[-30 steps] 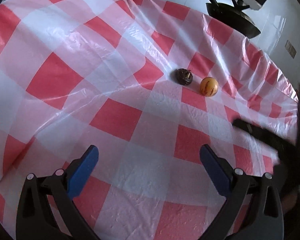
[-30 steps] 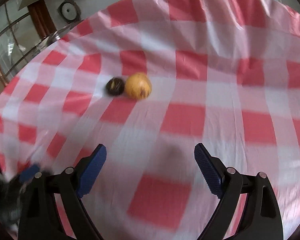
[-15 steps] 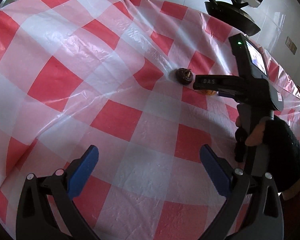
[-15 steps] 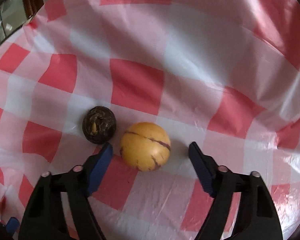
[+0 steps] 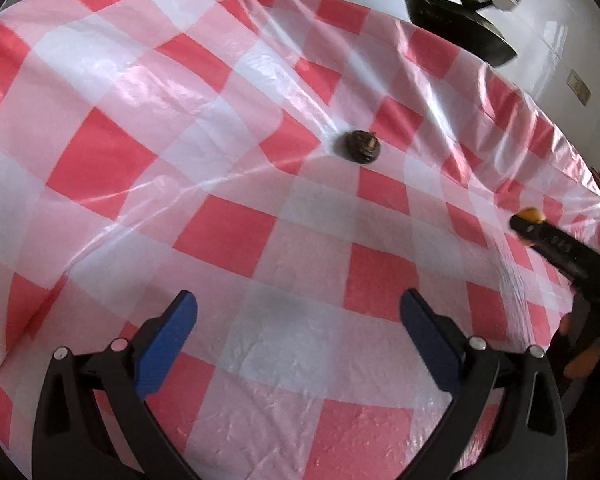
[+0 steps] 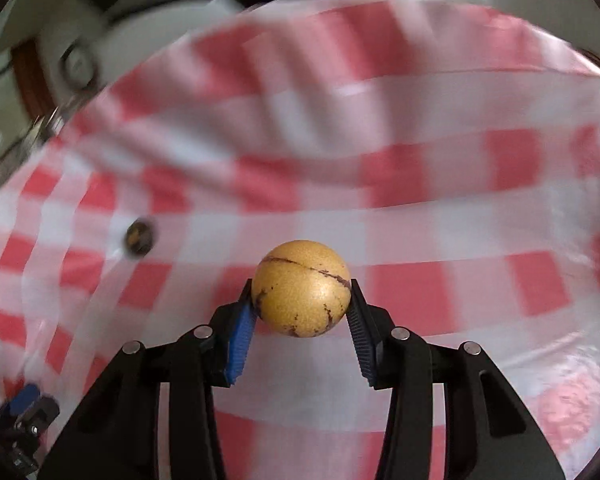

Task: Organize fruits
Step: 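Grasp the yellow speckled fruit with the right tool while the left tool grasps the dark passion fruit, then carry the passion fruit and yellow fruit over the white box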

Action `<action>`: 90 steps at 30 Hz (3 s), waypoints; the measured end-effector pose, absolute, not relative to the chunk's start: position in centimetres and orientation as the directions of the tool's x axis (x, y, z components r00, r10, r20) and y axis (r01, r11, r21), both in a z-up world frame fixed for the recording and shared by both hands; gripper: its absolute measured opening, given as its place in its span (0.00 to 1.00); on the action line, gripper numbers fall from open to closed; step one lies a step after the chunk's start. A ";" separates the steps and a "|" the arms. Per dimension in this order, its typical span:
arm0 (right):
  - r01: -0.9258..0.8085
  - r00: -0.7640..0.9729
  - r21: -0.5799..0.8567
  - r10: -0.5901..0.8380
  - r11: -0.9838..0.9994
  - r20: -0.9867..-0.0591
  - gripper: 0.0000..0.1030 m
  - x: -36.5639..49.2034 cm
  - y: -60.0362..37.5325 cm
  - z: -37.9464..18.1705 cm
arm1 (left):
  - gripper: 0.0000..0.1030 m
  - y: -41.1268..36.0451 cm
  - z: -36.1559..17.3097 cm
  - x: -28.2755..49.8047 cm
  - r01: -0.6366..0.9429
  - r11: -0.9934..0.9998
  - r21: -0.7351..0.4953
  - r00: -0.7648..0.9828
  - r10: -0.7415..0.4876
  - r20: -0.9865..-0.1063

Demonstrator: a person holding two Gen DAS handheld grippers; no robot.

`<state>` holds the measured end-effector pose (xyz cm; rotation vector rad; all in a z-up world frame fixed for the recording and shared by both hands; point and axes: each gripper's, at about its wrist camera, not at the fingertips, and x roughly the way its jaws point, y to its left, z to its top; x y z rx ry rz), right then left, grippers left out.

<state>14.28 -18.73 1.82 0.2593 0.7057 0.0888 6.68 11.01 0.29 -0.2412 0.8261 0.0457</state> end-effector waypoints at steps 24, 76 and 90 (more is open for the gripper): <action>0.000 0.766 0.394 0.253 0.919 -0.591 0.43 14.7 -20.9 1.4 | 0.49 4.3 -0.8 27.2 -0.100 0.989 0.111 0.599 0.149 -0.787; -0.012 0.753 0.407 0.276 0.913 -0.597 0.43 14.8 -20.7 1.3 | 0.40 3.3 0.4 12.2 -0.119 0.970 -0.212 0.662 -0.082 -0.745; -0.015 0.738 0.500 0.347 0.866 -0.578 0.43 11.5 -22.0 1.0 | 0.40 3.6 0.8 10.6 -0.160 0.964 -0.213 0.662 -0.055 -0.747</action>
